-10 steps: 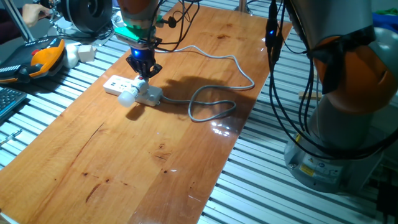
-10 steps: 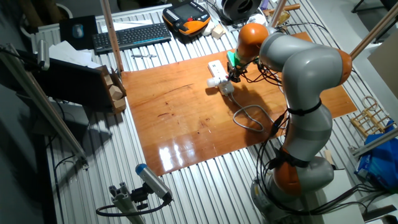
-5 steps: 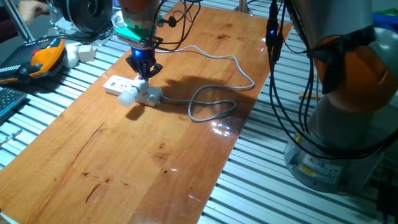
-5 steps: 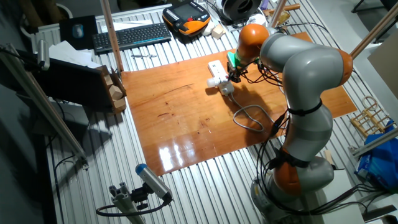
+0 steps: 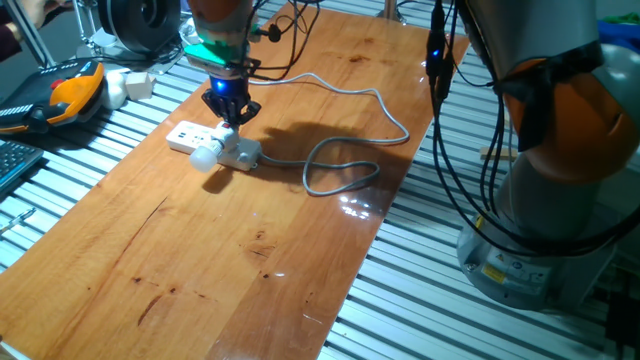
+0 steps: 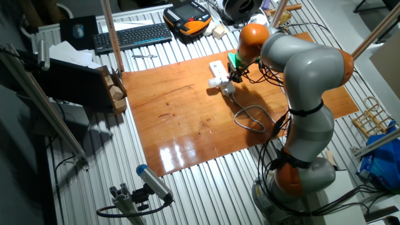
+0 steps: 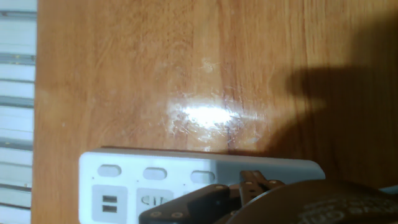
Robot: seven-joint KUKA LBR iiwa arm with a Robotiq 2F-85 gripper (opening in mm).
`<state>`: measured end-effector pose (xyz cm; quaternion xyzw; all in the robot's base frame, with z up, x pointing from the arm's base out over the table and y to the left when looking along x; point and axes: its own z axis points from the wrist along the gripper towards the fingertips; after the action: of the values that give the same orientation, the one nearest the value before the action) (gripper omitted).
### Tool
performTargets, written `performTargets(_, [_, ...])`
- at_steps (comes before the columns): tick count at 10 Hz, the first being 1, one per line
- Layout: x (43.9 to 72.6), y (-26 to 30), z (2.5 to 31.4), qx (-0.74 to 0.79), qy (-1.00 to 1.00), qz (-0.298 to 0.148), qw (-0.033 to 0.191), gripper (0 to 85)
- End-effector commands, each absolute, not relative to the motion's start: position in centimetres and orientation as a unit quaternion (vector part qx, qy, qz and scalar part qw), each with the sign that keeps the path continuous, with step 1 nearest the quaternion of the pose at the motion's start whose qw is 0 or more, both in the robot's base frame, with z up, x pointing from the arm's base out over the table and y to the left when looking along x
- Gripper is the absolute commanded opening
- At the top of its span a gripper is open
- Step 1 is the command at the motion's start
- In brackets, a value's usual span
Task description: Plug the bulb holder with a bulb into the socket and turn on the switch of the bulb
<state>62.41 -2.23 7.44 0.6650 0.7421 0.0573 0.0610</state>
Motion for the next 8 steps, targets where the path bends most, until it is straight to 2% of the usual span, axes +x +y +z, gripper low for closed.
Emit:
performTargets(1, [62.4,-2.2,7.4,0.668,0.739,0.054,0.061,0.0])
performTargets(8, [63.0,-2.4,6.4,0.698,0.714,0.04,0.045,0.0])
